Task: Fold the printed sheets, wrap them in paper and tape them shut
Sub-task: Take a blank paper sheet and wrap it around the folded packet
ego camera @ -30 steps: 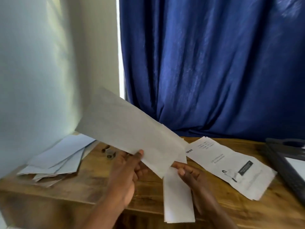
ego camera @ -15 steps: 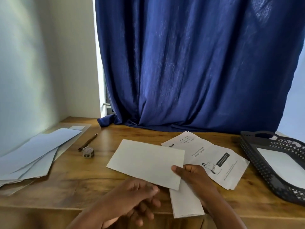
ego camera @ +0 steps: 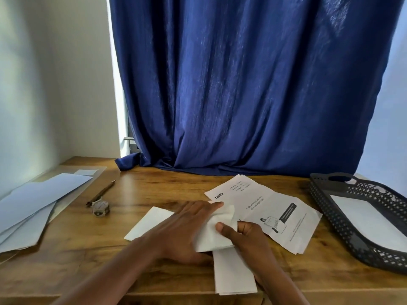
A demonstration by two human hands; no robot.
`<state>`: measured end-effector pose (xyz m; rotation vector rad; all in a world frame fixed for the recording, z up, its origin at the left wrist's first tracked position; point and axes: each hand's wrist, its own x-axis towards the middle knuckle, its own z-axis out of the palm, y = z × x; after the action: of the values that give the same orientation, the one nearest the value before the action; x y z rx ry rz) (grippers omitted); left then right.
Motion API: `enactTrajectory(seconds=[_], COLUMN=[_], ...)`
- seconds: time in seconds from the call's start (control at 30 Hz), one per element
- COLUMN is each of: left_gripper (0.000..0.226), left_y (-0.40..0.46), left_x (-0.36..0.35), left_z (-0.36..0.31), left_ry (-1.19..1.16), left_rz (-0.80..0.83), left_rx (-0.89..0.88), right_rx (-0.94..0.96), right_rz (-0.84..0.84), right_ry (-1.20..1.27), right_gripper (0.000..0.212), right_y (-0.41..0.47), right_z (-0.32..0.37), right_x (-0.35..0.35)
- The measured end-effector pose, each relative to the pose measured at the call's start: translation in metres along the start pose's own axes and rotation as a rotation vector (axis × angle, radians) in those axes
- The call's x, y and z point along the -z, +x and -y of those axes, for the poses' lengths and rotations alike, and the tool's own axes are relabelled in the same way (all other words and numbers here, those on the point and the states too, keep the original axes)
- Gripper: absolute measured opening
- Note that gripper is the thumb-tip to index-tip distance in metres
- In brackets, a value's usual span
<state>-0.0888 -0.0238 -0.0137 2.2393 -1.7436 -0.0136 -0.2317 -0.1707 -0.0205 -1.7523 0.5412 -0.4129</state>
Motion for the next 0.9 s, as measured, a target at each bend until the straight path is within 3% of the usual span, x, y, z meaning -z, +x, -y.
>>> enactTrajectory(seconds=[0.2,0.37,0.57,0.73,0.9], left_gripper=[0.117,0.115,0.117,0.118,0.118], left_y=[0.012,0.003,-0.002,-0.006,-0.007], left_x=[-0.020,-0.026,-0.024,-0.021,-0.018], left_z=[0.021,0.024,0.020,0.017,0.016], left_ry=[-0.143,-0.179,-0.163,-0.148,-0.062], left_rz=[-0.126,-0.229,-0.298,-0.309,-0.314], left_rx=[-0.021,-0.034,-0.050,-0.049,-0.042], right_rx=[-0.055,-0.038,-0.020,-0.012,-0.026], right_rz=[-0.026,0.068,0.095,0.106,0.087], right_ry=[0.120,0.253,0.304,0.306,0.293], right_gripper=[0.040,0.020,0.021,0.024,0.041], right_y=[0.000,-0.002,-0.001,-0.002,-0.005], right_z=[-0.001,-0.001,-0.003,-0.002,0.000], right_x=[0.005,0.009,0.012,0.013,0.012])
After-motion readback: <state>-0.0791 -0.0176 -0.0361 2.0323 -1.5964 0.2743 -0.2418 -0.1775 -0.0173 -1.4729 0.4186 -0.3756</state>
